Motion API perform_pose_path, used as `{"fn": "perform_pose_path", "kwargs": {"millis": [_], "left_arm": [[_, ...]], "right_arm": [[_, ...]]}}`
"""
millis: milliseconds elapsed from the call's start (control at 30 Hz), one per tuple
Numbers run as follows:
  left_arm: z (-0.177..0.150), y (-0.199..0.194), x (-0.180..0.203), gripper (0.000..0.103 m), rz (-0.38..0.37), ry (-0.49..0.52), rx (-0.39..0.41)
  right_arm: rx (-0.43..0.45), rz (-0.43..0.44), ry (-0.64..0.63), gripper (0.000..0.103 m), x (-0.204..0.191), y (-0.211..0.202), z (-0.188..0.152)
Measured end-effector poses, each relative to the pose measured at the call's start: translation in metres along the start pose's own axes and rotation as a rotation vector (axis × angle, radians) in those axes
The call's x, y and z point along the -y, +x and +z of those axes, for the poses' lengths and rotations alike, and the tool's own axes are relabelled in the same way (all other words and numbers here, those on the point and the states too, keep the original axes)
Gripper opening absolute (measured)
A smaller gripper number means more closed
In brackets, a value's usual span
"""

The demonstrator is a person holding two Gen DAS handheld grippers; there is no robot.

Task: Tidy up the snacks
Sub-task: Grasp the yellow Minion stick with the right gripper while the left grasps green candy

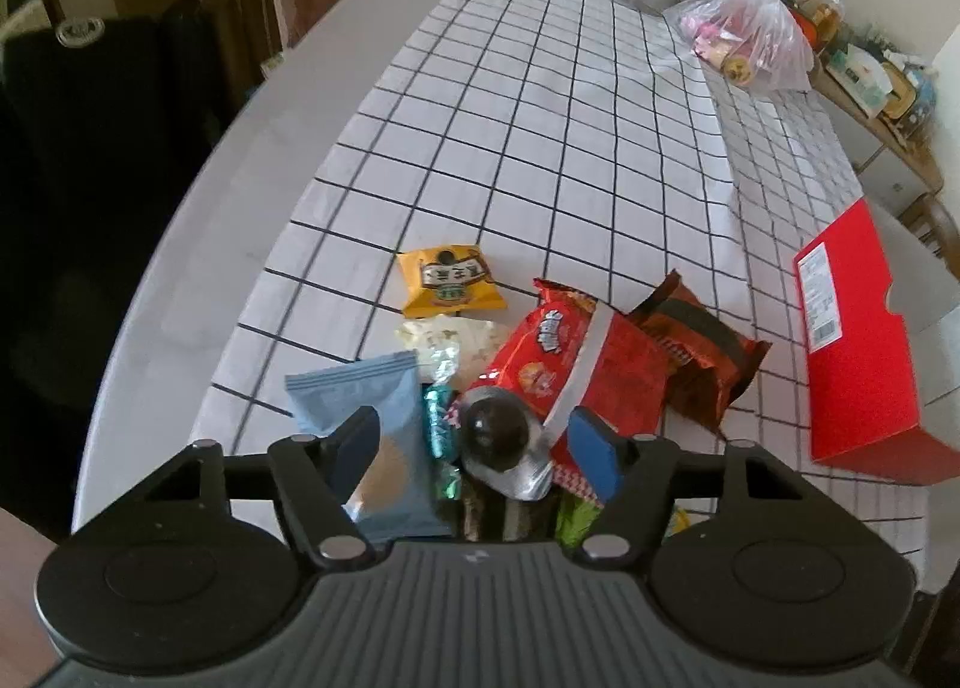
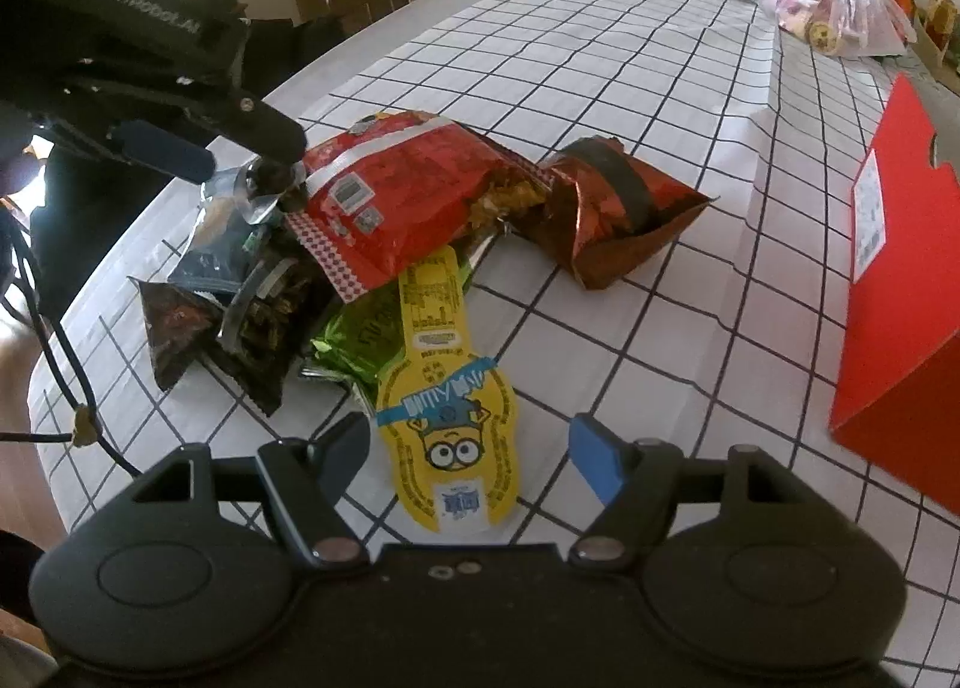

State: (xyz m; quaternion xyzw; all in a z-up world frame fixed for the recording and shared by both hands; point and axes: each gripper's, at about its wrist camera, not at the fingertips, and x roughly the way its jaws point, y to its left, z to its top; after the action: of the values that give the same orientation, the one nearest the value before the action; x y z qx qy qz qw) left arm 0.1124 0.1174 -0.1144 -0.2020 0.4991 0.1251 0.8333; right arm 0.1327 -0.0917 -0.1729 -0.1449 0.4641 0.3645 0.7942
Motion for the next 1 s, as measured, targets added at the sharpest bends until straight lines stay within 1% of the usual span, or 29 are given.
{"fn": "perform_pose_path", "kwargs": {"millis": [33,200,267,367,433,500,533,567,600,767,1000], "left_arm": [[0.001,0.002,0.0,0.067,-0.009,-0.008,-0.01],[0.007,0.015,-0.004,0.057,-0.048,-0.059,-0.068],[0.007,0.019,-0.007,0.055,-0.054,-0.079,-0.084],[0.007,0.023,-0.009,0.049,-0.063,-0.098,-0.1],[0.007,0.024,-0.01,0.048,-0.062,-0.099,-0.102],[0.007,0.025,-0.01,0.043,-0.067,-0.103,-0.105],[0.007,0.025,-0.01,0.041,-0.068,-0.104,-0.107],[0.007,0.025,-0.01,0.039,-0.07,-0.105,-0.107],[0.007,0.025,-0.011,0.037,-0.071,-0.106,-0.107],[0.007,0.025,-0.014,0.03,-0.073,-0.115,-0.108],[0.006,0.021,-0.019,0.029,-0.079,-0.123,-0.098]], "right_arm": [[0.0,0.0,0.002,0.072,0.0,0.0,0.001],[-0.003,0.014,0.012,0.067,0.003,0.003,0.004],[-0.002,0.018,0.018,0.066,0.003,0.003,0.004],[-0.002,0.021,0.021,0.061,0.003,0.004,0.004],[-0.002,0.019,0.022,0.06,0.002,0.005,0.004],[-0.004,0.02,0.029,0.06,0.003,0.007,0.004],[-0.005,0.022,0.031,0.058,0.003,0.007,0.004],[-0.004,0.023,0.034,0.054,0.003,0.008,0.004],[-0.005,0.023,0.039,0.052,0.003,0.008,0.004],[-0.005,0.024,0.046,0.052,0.002,0.008,0.004],[-0.002,0.009,0.064,0.052,-0.004,-0.002,-0.001]]}}
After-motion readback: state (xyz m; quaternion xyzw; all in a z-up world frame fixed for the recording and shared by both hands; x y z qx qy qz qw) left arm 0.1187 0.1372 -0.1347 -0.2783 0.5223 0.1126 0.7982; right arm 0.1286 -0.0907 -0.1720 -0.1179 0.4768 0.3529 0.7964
